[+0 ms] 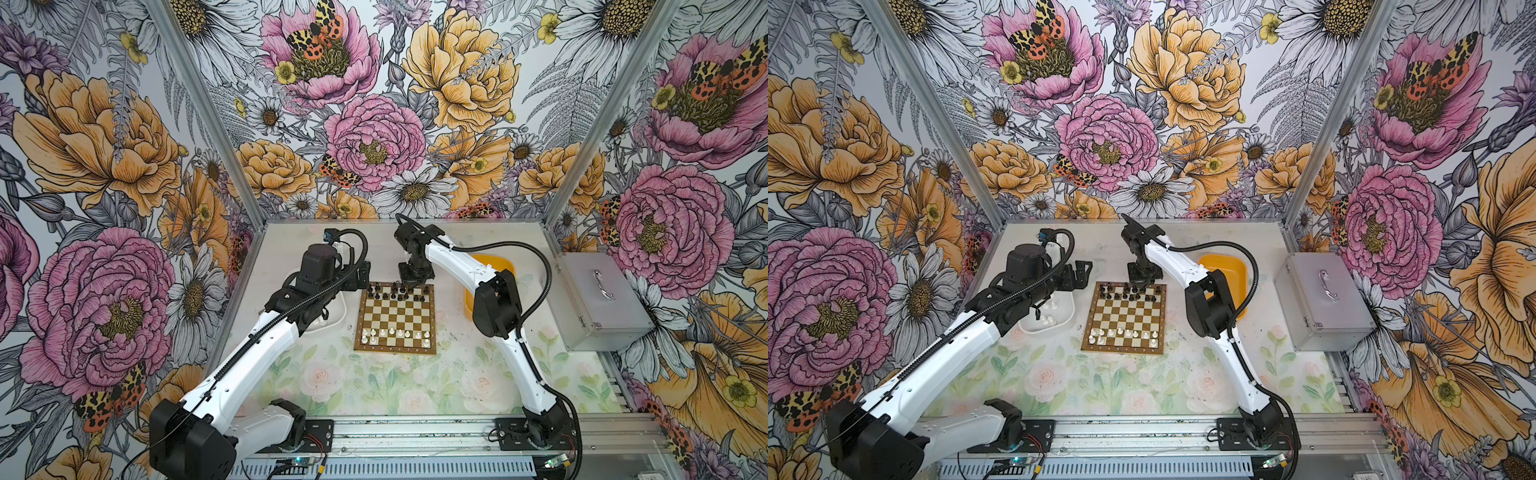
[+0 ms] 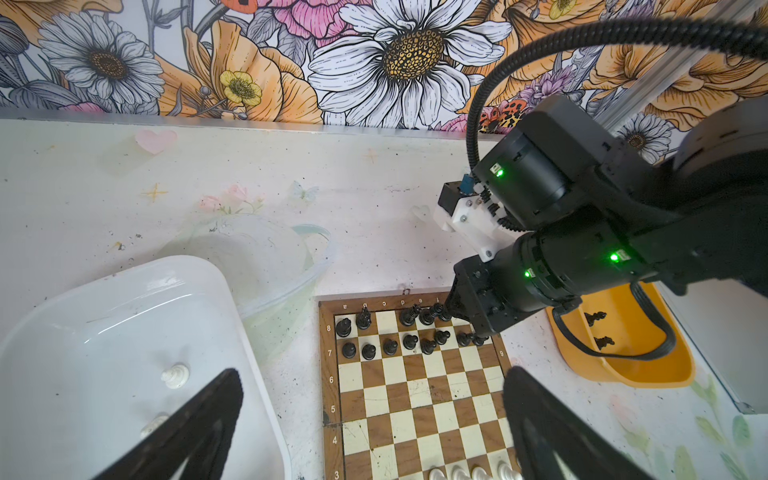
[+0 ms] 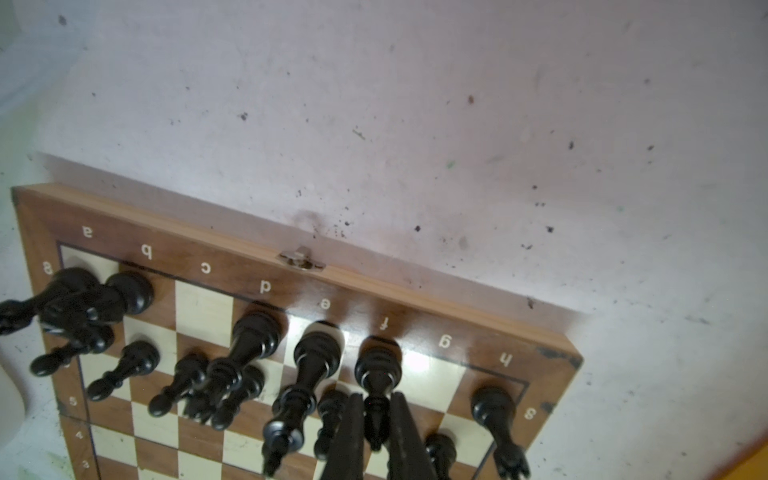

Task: Set up the chess pieces on the board
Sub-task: 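Lower the black pawn onto its square in the black pawn row, then open the right gripper and move it back over the yellow tub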

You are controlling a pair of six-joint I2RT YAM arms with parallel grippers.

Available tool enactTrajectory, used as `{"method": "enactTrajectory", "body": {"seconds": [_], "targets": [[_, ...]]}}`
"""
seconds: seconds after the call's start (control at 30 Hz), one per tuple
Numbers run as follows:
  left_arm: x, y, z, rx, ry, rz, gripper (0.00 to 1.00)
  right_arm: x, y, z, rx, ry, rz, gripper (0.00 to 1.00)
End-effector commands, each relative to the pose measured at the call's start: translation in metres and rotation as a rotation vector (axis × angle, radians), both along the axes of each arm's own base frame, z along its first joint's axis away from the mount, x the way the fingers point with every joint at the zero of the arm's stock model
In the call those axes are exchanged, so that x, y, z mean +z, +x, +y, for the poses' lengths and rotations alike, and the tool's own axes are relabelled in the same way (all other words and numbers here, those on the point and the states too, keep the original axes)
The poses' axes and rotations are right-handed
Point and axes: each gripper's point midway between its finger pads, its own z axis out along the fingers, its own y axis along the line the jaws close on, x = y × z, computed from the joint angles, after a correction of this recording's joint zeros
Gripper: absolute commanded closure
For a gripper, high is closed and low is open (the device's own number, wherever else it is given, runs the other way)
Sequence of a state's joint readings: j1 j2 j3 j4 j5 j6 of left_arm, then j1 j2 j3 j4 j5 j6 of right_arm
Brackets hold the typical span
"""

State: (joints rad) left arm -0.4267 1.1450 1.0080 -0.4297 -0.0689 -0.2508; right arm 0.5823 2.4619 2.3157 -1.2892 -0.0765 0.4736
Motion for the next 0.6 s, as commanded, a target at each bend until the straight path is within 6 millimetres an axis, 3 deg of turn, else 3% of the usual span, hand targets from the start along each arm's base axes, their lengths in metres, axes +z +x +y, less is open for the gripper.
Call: {"method": "enactTrajectory", "body": {"seconds": [0.0, 0.23, 0.57], "targets": [[0.012, 0.005, -0.001, -0.017, -0.004, -0.031, 0.01, -0.002, 0.005, 0.005, 0.005, 0.009, -0.015, 0.90], [0.012, 0.006, -0.001, -0.017, -0.009, -0.028, 0.01, 0.004, 0.007, 0.004, 0.008, 0.009, -0.031, 0.75], [0.015, 0.006, -0.001, -0.010, -0.022, -0.032, 0.01, 0.015, 0.015, 0.001, 0.002, 0.011, -0.066, 0.74]]}}
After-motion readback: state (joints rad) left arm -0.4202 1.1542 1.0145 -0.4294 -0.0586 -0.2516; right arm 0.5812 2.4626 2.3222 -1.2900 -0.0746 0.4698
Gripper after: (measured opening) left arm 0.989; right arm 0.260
